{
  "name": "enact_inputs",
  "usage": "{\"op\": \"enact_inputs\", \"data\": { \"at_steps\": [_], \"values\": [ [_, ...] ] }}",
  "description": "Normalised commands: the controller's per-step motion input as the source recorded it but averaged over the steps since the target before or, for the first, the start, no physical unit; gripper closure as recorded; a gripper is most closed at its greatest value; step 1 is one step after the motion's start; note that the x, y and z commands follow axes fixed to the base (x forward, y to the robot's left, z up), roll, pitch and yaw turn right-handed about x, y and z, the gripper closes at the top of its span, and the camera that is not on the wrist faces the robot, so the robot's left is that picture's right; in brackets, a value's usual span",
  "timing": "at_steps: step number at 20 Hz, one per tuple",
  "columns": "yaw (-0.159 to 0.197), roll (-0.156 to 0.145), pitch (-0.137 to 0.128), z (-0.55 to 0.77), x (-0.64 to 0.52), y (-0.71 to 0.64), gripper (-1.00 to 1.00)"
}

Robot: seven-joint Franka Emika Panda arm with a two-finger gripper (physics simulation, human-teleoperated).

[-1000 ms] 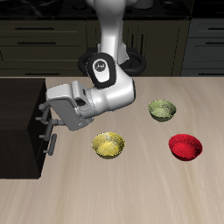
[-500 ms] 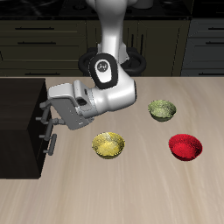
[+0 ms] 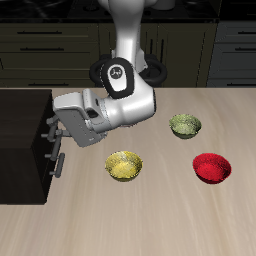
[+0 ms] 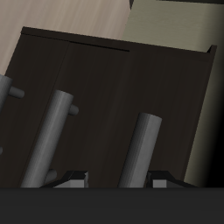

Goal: Open the top drawer of the wooden cabinet

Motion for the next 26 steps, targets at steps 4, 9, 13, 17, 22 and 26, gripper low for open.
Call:
{"op": "enact_inputs", "data": {
  "at_steps": [4,9,13,17,22,26],
  "values": [
    [-0.010,0.017,-0.004,0.03,0.04,0.02,1.00],
    [-0.006,0.004,0.000,-0.01,0.02,0.00,1.00],
    [0.000,0.011,-0.004,0.00,0.01,0.00,1.00],
    [0.000,0.033,-0.014,-0.01,0.07,0.13,1.00],
    [-0.011,0.054,-0.019,0.07,0.09,0.30,1.00],
    [-0.005,0.046,-0.027,0.15,0.05,0.26,1.00]
  ]
}}
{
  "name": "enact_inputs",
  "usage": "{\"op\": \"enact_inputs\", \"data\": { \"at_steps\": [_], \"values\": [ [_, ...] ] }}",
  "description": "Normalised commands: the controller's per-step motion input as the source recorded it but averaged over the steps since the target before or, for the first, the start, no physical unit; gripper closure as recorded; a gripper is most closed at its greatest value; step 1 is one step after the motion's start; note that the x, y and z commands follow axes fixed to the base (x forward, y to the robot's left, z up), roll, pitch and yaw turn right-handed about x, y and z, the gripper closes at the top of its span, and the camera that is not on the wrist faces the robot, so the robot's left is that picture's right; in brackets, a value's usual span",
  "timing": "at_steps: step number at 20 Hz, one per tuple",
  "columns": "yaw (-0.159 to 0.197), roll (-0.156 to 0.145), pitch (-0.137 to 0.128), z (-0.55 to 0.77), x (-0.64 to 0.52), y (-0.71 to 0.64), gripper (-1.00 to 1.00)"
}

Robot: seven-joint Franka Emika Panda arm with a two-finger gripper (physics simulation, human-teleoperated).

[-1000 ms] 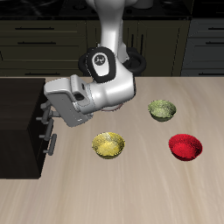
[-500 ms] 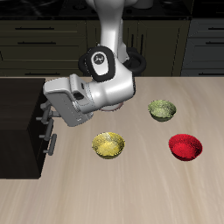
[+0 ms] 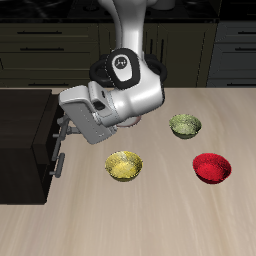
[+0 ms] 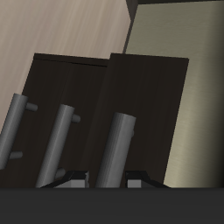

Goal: Open the top drawer of the wooden cabinet

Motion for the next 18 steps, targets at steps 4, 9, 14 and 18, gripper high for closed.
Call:
{"op": "enact_inputs", "data": {
  "at_steps": [4,9,14,18],
  "values": [
    [-0.005,0.060,-0.044,0.22,0.00,0.42,1.00],
    [-0.020,0.030,-0.026,0.20,-0.07,0.28,1.00],
    [-0.025,0.022,-0.002,0.10,-0.05,0.13,1.00],
    [-0.004,0.032,-0.007,0.00,-0.06,0.23,1.00]
  ]
}}
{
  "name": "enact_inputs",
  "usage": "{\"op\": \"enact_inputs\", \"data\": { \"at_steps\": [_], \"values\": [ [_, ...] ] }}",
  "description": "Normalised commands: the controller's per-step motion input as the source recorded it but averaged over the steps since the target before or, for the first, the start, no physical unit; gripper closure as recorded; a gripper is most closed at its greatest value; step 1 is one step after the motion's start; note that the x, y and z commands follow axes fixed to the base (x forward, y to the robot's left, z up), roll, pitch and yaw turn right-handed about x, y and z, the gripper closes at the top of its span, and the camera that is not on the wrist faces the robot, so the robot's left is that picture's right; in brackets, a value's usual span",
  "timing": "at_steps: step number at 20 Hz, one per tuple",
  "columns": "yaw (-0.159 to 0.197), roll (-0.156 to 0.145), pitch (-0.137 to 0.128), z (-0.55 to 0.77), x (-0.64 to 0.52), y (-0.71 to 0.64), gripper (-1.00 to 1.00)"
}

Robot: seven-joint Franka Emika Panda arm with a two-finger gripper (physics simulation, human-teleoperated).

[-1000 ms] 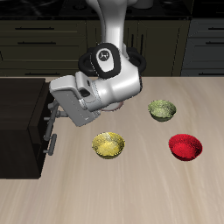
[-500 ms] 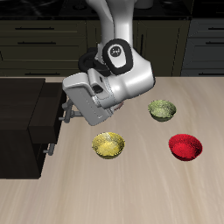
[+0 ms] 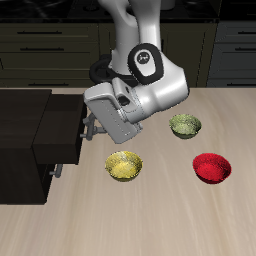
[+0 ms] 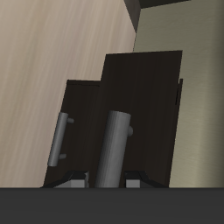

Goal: Open the top drawer of the wooden cabinet

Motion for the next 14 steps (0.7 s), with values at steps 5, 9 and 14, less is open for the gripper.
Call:
{"op": "enact_inputs", "data": {
  "at_steps": [5,9,14],
  "values": [
    [0.002,0.017,0.005,0.00,-0.01,0.09,1.00],
    [-0.009,-0.008,-0.022,0.11,-0.06,-0.06,1.00],
    [0.002,0.011,-0.006,0.01,-0.02,0.06,1.00]
  ]
}}
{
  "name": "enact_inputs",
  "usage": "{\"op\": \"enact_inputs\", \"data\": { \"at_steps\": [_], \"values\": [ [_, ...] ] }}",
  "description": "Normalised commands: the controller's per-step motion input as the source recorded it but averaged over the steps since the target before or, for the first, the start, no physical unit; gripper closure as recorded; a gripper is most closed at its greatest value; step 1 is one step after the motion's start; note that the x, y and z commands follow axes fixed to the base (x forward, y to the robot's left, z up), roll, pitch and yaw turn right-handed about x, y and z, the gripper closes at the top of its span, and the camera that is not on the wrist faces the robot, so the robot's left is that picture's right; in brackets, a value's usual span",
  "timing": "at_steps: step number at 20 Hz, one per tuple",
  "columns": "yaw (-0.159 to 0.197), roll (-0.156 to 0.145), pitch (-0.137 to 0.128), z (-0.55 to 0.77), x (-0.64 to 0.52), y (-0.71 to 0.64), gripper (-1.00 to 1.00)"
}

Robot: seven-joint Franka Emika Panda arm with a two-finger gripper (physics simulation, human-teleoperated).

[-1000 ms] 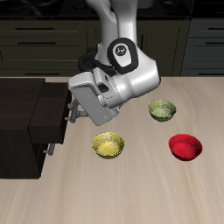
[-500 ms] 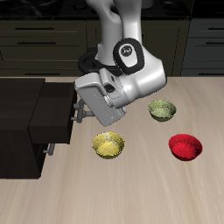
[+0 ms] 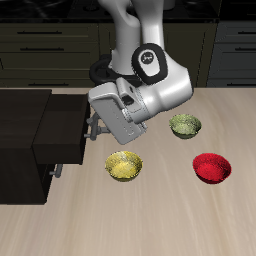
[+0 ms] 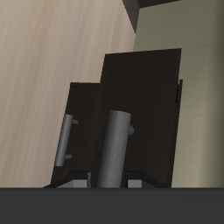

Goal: Open the top drawer of the wooden cabinet

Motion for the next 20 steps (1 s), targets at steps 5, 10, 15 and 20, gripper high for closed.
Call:
{"op": "enact_inputs", "data": {
  "at_steps": [5,10,15,20],
  "values": [
    [-0.021,0.048,-0.007,0.10,0.01,0.26,1.00],
    [-0.012,0.029,-0.003,0.08,-0.02,0.09,1.00],
    [0.007,0.032,-0.012,0.01,-0.02,0.17,1.00],
    [-0.001,0.069,-0.025,0.07,-0.08,0.29,1.00]
  ]
}}
